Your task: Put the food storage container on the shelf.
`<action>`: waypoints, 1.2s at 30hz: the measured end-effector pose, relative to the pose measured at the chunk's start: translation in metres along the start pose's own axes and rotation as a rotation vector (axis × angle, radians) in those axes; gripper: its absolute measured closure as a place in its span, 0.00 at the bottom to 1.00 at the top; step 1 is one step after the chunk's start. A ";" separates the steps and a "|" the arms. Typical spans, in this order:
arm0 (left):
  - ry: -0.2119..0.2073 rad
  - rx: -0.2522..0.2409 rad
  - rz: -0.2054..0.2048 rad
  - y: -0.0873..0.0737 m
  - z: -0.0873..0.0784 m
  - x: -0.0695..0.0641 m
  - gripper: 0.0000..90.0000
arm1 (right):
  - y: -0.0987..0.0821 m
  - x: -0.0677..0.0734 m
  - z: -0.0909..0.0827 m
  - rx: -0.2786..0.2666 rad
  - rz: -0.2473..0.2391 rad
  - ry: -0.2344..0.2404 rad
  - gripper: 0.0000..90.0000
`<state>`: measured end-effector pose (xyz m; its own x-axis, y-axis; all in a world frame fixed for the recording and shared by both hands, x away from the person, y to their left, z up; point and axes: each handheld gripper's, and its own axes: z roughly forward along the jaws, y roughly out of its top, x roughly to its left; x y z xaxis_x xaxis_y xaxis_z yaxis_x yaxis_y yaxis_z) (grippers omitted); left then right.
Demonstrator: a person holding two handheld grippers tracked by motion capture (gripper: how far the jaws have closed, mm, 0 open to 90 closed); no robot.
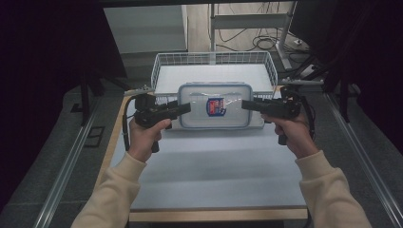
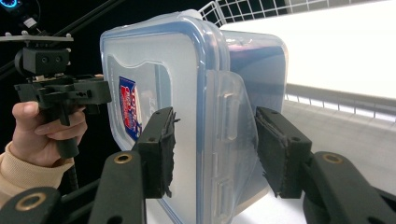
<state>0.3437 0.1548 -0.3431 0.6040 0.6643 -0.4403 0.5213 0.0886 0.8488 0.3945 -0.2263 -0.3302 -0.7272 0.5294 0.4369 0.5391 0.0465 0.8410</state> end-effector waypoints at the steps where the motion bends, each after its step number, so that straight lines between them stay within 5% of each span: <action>1: 0.000 0.000 0.000 0.000 0.000 0.000 0.53 | 0.000 0.000 0.000 0.000 0.000 0.000 0.55; 20: -0.014 -0.021 -0.011 0.056 0.021 0.027 0.53 | 0.065 -0.017 0.017 0.009 -0.018 -0.022 0.55; 29: -0.007 -0.017 -0.030 0.079 0.038 0.053 0.53 | 0.089 -0.041 0.039 0.020 0.003 -0.023 0.55; 36: -0.014 0.007 -0.063 0.082 0.052 0.068 0.53 | 0.094 -0.057 0.049 0.038 0.031 -0.037 0.55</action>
<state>0.4584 0.1688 -0.3182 0.5779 0.6474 -0.4969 0.5627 0.1249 0.8172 0.5076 -0.2108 -0.2914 -0.6936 0.5624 0.4501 0.5776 0.0610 0.8140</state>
